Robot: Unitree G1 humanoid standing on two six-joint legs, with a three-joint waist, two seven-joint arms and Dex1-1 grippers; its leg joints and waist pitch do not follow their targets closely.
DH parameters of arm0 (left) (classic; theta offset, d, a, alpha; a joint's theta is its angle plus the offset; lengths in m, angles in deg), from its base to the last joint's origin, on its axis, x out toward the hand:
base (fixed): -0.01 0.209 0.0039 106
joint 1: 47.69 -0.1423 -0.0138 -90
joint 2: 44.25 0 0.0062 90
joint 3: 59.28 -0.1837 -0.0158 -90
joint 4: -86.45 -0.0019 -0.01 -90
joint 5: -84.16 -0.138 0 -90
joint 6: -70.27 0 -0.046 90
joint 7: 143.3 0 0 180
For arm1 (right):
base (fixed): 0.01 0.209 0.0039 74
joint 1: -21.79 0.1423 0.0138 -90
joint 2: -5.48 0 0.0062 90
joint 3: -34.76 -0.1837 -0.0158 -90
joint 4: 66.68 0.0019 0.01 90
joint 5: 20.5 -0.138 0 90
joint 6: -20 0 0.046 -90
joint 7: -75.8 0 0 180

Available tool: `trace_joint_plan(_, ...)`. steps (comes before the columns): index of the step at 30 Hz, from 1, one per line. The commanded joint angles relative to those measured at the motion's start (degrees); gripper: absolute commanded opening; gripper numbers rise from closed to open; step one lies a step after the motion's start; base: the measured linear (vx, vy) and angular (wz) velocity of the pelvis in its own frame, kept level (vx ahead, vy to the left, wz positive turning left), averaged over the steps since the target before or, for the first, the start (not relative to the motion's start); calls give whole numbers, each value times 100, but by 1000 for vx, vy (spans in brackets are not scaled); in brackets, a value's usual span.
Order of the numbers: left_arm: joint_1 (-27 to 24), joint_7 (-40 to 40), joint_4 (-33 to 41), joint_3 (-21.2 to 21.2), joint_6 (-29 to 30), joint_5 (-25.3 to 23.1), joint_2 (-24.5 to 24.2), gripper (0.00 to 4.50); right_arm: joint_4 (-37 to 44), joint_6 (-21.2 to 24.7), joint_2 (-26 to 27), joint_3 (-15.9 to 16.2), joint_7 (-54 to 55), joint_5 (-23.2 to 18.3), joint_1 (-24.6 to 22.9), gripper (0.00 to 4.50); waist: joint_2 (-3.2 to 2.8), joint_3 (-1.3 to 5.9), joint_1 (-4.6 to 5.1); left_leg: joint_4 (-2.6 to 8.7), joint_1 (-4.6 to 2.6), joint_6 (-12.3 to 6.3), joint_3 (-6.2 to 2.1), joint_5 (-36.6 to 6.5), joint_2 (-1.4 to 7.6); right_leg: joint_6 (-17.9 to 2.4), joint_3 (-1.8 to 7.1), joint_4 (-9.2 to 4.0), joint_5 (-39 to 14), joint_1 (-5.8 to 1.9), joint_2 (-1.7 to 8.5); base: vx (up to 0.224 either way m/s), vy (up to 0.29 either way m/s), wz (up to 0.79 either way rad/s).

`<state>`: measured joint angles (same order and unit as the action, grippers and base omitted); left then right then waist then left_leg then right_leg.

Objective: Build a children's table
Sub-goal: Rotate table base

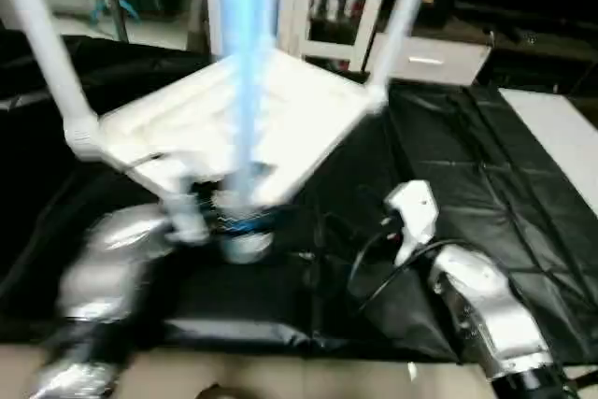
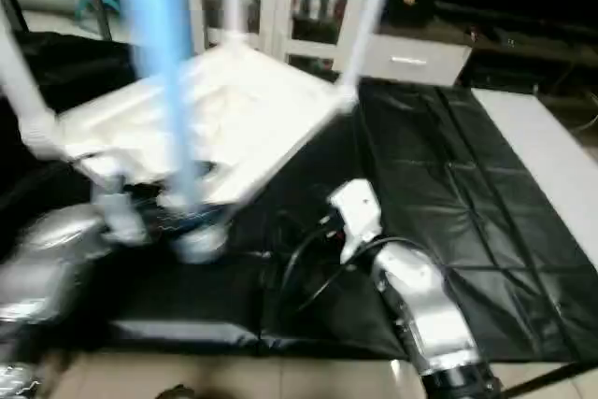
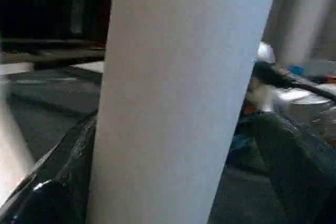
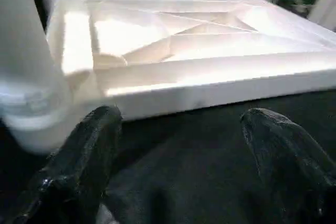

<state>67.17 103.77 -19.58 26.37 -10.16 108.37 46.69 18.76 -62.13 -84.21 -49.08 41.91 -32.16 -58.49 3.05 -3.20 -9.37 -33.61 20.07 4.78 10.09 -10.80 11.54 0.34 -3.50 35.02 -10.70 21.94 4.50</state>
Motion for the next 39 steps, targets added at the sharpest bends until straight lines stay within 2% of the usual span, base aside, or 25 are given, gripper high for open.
trace_joint_plan(1, 380, -127, -421, -345, -376, -381, 424, 447, 137, -53, -130, -277, 39, -137, -30, 396, -73, 363, 33, 472, -34, 261, -60, -1401, 168, -999, 285, -375, -715, -218, 392, 0, 0, 0)
trace_joint_plan(2, 380, -127, -421, -345, -376, -381, 424, 447, 137, -53, -130, -277, 39, -137, -30, 396, -125, 370, 41, 459, -21, 223, -59, -1269, 160, -1029, 287, -359, -563, -228, 390, 0, 0, 0)
trace_joint_plan(3, 569, -391, -686, -518, -654, -645, 672, 447, 165, -47, -184, -347, 54, -143, -67, 396, -167, 403, 45, 424, -12, 178, -65, -1012, 159, -1115, 279, -301, -170, -254, 389, 0, 0, 0)
trace_joint_plan(4, 778, -681, -993, -734, -936, -923, 983, 447, 200, -47, -254, -446, 91, -140, -123, 396, -105, 399, 69, 395, 4, 70, -49, -859, 143, -1140, 272, -306, 85, -274, 362, 0, 0, 0)
trace_joint_plan(5, 820, -733, -1063, -776, -986, -965, 1051, 447, 207, -49, -269, -471, 104, -136, -137, 396, -209, 414, 71, 386, 1, 48, -60, -815, 138, -1157, 270, -294, 171, -278, 362, 0, 0, 0)
trace_joint_plan(6, 831, -746, -1081, -787, -999, -976, 1068, 447, 209, -50, -273, -478, 107, -135, -141, 396, -150, 417, 96, 372, 1, -25, -53, -747, 146, -1209, 264, -295, 287, -294, 370, 0, 0, 0)
trace_joint_plan(7, 942, -1034, -1275, -790, -1095, -1139, 1115, 447, 262, -40, -294, -530, 139, -132, -178, 396, -229, 423, 105, 363, 10, -83, -56, -702, 142, -1257, 258, -277, 297, -299, 373, 0, 0, 0)
trace_joint_plan(9, 1034, -1223, -1443, -749, -1135, -1233, 1133, 447, 312, -27, -308, -573, 153, -135, -208, 396, -181, 411, 139, 369, 9, -148, -53, -826, 143, -1226, 252, -319, 80, -310, 363, 0, 0, 0)
trace_joint_plan(10, 1046, -1220, -1463, -695, -1236, -1241, 1080, 447, 351, -14, -314, -594, 164, -145, -238, 396, -204, 397, 160, 377, 16, -171, -55, -887, 146, -1215, 250, -348, -132, -308, 376, 0, 0, 0)
trace_joint_plan(11, 1052, -1187, -1479, -644, -1321, -1251, 1014, 447, 391, -5, -322, -609, 166, -150, -273, 396, -195, 393, 172, 380, 18, -175, -54, -923, 146, -1212, 251, -355, -239, -308, 379, 0, 0, 0)
trace_joint_plan(13, 1015, -839, -1456, -605, -1479, -1312, 669, 447, 490, 11, -354, -631, 167, -155, -379, 396, -237, 380, 194, 397, -6, -159, -51, -1119, 156, -1161, 256, -402, -748, -274, 377, 0, 0, 0)
trace_joint_plan(16, 947, -543, -1372, -683, -1345, -1380, 342, 447, 533, 20, -370, -639, 162, -156, -424, 396, -289, 354, 260, 440, -38, -70, -58, -1425, 170, -1082, 253, -442, -1245, -219, 363, 0, 0, 0)
trace_joint_plan(18, 954, -174, -1546, -830, -1279, -1549, -67, 447, 564, 37, -409, -658, 150, -174, -459, 396, -314, 356, 279, 454, -41, -22, -68, -1481, 176, -1089, 253, -444, -1301, -210, 367, 0, 0, 0)
trace_joint_plan(19, 954, -174, -1546, -830, -1279, -1549, -67, 447, 564, 37, -409, -658, 150, -174, -459, 396, -321, 355, 290, 455, -42, -1, -66, -1503, 173, -1093, 257, -434, -1264, -201, 357, 0, 0, 0)
trace_joint_plan(21, 1032, -62, -1781, -879, -1148, -1659, -370, 447, 552, 40, -445, -685, 115, -163, -469, 396, -303, 367, 289, 448, -42, 3, -63, -1440, 169, -1119, 259, -408, -1108, -207, 358, 0, 0, 0)
trace_joint_plan(22, 1032, -62, -1781, -879, -1148, -1659, -370, 447, 552, 40, -445, -685, 115, -163, -469, 396, -318, 366, 293, 446, -30, -4, -61, -1390, 163, -1131, 258, -403, -1036, -211, 357, 0, 0, 0)
trace_joint_plan(23, 1109, -21, -1982, -950, -1233, -1797, -513, 447, 545, 43, -464, -686, 91, -150, -466, 396, -293, 381, 290, 436, -34, -18, -58, -1301, 167, -1166, 257, -389, -897, -217, 365, 0, 0, 0)
trace_joint_plan(24, 1115, -28, -1995, -955, -1242, -1812, -519, 447, 545, 43, -465, -685, 90, -149, -465, 396, -304, 381, 284, 434, -34, -28, -58, -1257, 165, -1179, 257, -382, -836, -214, 363, 0, 0, 0)
trace_joint_plan(26, 1258, -204, -2311, -1086, -1441, -2162, -663, 447, 542, 46, -489, -659, 62, -131, -434, 396, -304, 388, 283, 423, -29, -60, -56, -1160, 161, -1186, 256, -373, -673, -219, 359, 0, 0, 0)
trace_joint_plan(27, 1258, -204, -2311, -1086, -1441, -2162, -663, 430, 542, 46, -489, -659, 62, -131, -434, 396, -307, 388, 283, 426, -30, -61, -56, -1148, 164, -1184, 256, -370, -649, -219, 360, 0, 0, 0)
trace_joint_plan(29, 1426, -352, -2638, -1278, -1482, -2536, -772, 412, 533, 48, -510, -612, 27, -106, -381, 396, -301, 383, 278, 421, -27, -70, -49, -1137, 163, -1213, 256, -375, -656, -217, 369, 0, 0, 0)
trace_joint_plan(33, 1469, -163, -2730, -1479, -1378, -2715, -846, 378, 549, 35, -542, -570, -19, -82, -387, 396, -304, 376, 270, 434, -27, -30, -57, -1215, 178, -1220, 264, -387, -846, -223, 403, 0, 0, 0)
trace_joint_plan(35, 1496, -198, -2812, -1530, -1444, -2810, -852, 371, 642, 94, -591, -526, -170, -175, -437, 396, -319, 383, 271, 428, -31, -32, -56, -1207, 178, -1257, 261, -373, -753, -221, 393, 0, 0, 0)
trace_joint_plan(37, 1531, -256, -2919, -1564, -1568, -2910, -852, 337, 953, 331, -730, -411, -632, -507, -596, 396, -314, 377, 264, 425, -26, -64, -56, -1248, 178, -1278, 263, -380, -693, -238, 390, 0, 0, 0)
trace_joint_plan(39, 1559, -217, -3002, -1574, -1607, -2934, -845, 330, 1239, 616, -856, -333, -994, -841, -724, 396, -333, 376, 253, 432, -29, -151, -67, -1251, 187, -1289, 262, -375, -612, -250, 389, 0, 0, 0)
